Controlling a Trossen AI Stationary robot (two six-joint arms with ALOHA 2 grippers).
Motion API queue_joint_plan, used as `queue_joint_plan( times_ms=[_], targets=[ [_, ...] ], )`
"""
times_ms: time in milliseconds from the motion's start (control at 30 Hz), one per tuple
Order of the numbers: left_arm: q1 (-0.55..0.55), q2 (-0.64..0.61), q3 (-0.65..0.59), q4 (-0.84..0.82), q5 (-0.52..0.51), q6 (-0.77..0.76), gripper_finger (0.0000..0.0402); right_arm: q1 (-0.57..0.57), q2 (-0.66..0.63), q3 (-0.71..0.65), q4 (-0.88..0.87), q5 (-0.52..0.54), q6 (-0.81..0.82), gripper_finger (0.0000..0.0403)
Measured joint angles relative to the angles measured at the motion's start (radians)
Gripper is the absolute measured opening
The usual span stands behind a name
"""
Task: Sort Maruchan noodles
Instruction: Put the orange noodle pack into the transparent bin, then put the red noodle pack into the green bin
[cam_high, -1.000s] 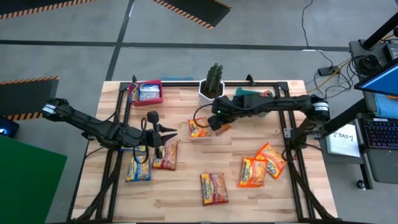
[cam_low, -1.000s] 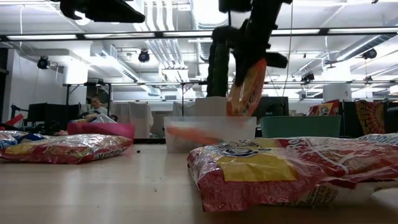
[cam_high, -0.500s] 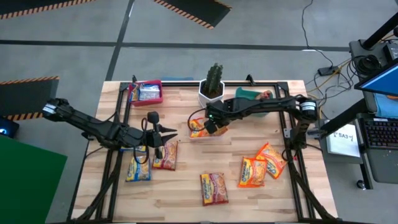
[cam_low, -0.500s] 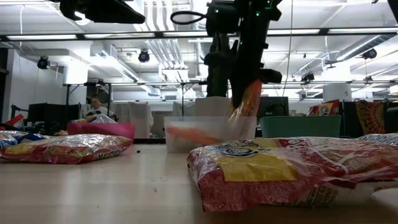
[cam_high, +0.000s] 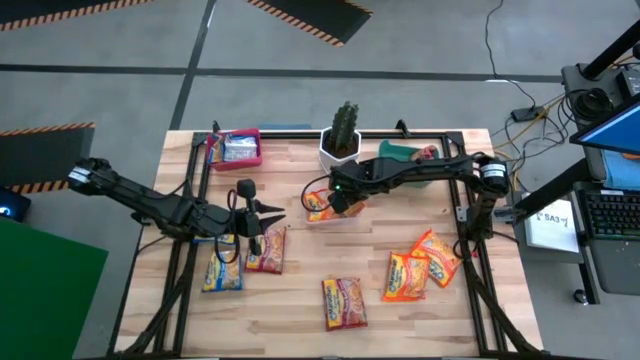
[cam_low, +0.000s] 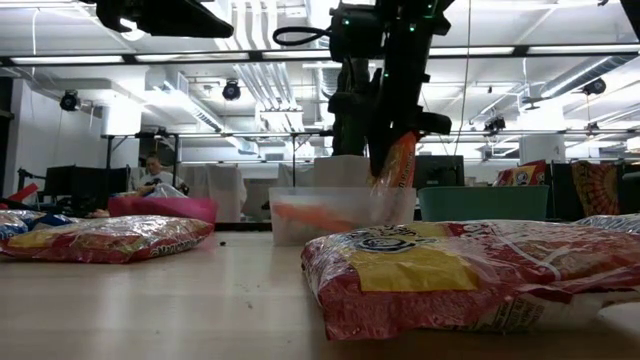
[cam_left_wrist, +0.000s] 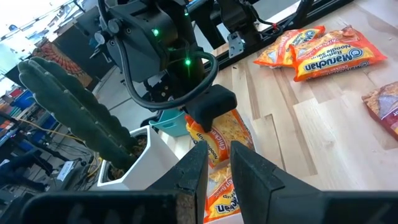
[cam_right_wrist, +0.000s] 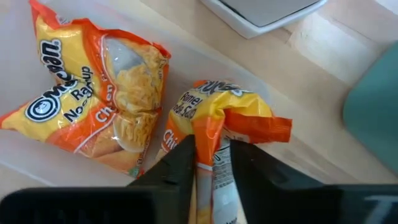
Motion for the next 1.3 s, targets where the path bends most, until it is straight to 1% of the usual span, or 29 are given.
queue_joint_plan(
  times_ms=[167, 300, 467, 600, 733, 900, 967, 1133, 1300],
  targets=[
    [0.000, 0.000, 0.000, 0.000, 0.000, 0.000, 0.0052, 0.000, -0.010, 0.000, 0.000, -0.002, 0.000, 0.0151],
    [0.000, 0.000, 0.000, 0.000, 0.000, -0.013, 0.0052, 0.000, -0.044, 0.000, -0.017, -0.035, 0.000, 0.0179],
    [0.000, 0.000, 0.000, 0.000, 0.000, -0.032, 0.0052, 0.003, -0.117, 0.000, -0.050, -0.097, 0.000, 0.0193],
    [0.000, 0.000, 0.001, -0.004, 0.000, -0.054, 0.0052, 0.043, -0.182, 0.000, -0.084, -0.103, -0.001, 0.0193],
    [0.000, 0.003, 0.001, -0.025, 0.000, -0.092, 0.0052, 0.130, -0.238, -0.009, -0.095, -0.084, -0.014, 0.0189],
    [0.000, 0.003, 0.001, -0.047, 0.000, -0.133, 0.0052, 0.299, -0.263, -0.048, -0.072, 0.007, 0.000, 0.0181],
    [0.000, 0.003, 0.001, -0.048, 0.000, -0.149, 0.0052, 0.365, -0.260, -0.072, -0.043, 0.022, 0.020, 0.0177],
    [0.000, 0.019, 0.001, -0.048, 0.000, -0.199, 0.0052, 0.507, -0.232, -0.151, 0.126, 0.005, 0.003, 0.0164],
    [-0.002, 0.057, 0.001, -0.081, 0.007, -0.343, 0.0052, 0.611, -0.180, -0.190, 0.268, -0.016, -0.019, 0.0142]
  ],
)
